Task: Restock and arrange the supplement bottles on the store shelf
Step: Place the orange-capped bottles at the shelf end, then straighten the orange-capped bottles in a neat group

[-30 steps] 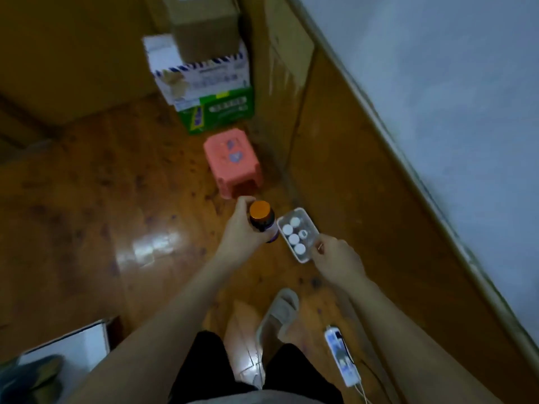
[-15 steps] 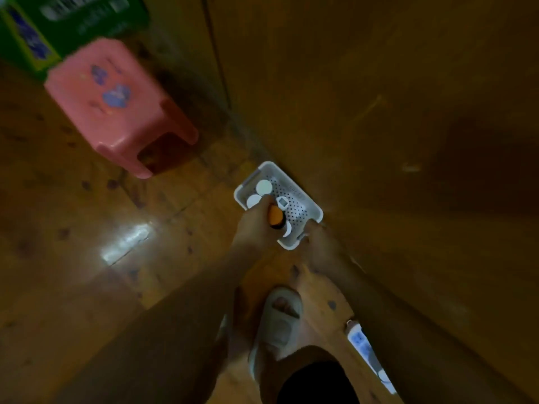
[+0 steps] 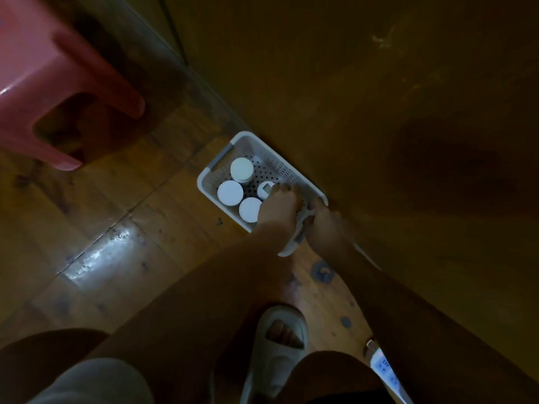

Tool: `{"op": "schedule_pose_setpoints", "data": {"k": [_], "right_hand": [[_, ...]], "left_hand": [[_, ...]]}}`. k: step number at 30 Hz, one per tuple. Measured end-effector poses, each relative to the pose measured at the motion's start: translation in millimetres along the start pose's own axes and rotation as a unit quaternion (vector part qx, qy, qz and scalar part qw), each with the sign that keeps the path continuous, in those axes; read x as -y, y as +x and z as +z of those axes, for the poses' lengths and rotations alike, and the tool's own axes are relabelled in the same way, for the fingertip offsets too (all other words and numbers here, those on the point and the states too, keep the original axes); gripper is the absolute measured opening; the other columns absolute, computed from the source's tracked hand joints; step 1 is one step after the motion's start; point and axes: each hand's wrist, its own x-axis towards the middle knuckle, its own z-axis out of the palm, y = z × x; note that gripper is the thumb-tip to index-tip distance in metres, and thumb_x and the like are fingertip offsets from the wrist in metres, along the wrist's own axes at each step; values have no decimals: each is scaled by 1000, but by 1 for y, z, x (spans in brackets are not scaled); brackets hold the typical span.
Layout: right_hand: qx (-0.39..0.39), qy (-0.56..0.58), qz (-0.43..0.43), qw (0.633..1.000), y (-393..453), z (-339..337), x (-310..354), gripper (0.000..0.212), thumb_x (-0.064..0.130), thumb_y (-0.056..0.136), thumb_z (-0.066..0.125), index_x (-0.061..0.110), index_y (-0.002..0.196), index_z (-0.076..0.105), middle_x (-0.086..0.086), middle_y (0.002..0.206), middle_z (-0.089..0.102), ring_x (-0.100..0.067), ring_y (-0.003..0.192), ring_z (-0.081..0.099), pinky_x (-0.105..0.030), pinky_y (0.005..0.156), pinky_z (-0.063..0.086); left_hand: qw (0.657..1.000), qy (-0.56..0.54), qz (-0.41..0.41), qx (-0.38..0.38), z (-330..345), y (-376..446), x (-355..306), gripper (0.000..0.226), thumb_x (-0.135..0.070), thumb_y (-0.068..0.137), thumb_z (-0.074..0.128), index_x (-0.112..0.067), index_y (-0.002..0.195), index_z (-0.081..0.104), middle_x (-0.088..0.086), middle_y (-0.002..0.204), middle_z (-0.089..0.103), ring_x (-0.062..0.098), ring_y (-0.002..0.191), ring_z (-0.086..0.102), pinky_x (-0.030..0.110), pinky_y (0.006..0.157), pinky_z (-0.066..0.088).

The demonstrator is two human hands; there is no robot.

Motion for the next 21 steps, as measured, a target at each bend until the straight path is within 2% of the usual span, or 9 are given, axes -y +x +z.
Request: {"op": "schedule_pose_setpoints", "data": {"k": [2,5,7,9,10,13,17,19,21], "right_hand": [[7,-1,-1,1000,-2,-3,2,28,14,98,47,12,126,50,-17,114,63,-34,103,63,-29,69,35],[19,6,-18,1000,-17,-24,12,29,13,97,49,9,126,53,-19,115,63,-35,104,61,-27,71,34],[15,17,-39,999,-33,-49,27,24,11,96,50,6,119,56,-18,111,65,-34,102,62,-29,74,40],[24,23,-58,998,-55,-76,46,9,11,95,52,6,99,57,-19,97,65,-34,94,62,-32,74,42],[37,23,-68,997,-70,-92,60,8,10,94,53,8,87,54,-19,89,62,-33,89,61,-31,71,39],[66,2,-109,992,-130,-145,103,30,13,92,56,21,67,42,-17,85,63,-32,85,60,-28,67,32],[89,-53,-186,977,-234,-231,174,31,23,96,52,20,67,40,-1,66,50,-27,72,52,-31,63,35],[121,-100,-226,962,-290,-273,213,29,27,98,48,17,72,44,-4,68,55,-29,74,58,-35,63,46],[151,-135,-280,938,-347,-311,252,26,28,100,46,15,78,49,-8,75,60,-31,79,62,-39,72,54]], "left_hand": [[1000,18,-5,12,3,-3,-1,38,-7,99,48,-4,137,45,17,135,47,33,129,40,39,92,46],[1000,17,-3,25,-15,-16,-2,45,-5,96,52,-7,141,44,16,138,45,34,131,38,42,96,45],[1000,-8,-1,24,-45,-32,-4,49,-8,95,56,-11,143,44,15,139,46,34,132,38,44,98,45],[1000,-15,-13,13,-89,-61,-8,50,-17,95,58,-13,143,45,14,138,48,34,132,39,47,98,46],[1000,-16,-23,6,-115,-79,-10,48,-23,94,58,-15,140,48,14,136,51,34,130,42,47,97,47],[997,-46,-62,8,-195,-147,-15,37,-32,94,57,-15,127,57,12,128,57,31,122,52,37,87,45],[983,-125,-133,9,-309,-276,-19,35,-40,95,55,-18,121,62,10,121,66,30,112,61,31,80,44],[972,-148,-179,-17,-363,-350,-22,33,-41,94,55,-20,117,64,10,110,69,29,106,64,30,76,46],[961,-161,-221,-45,-410,-422,-24,31,-40,92,56,-22,114,66,11,104,71,30,102,65,31,73,47]]}}
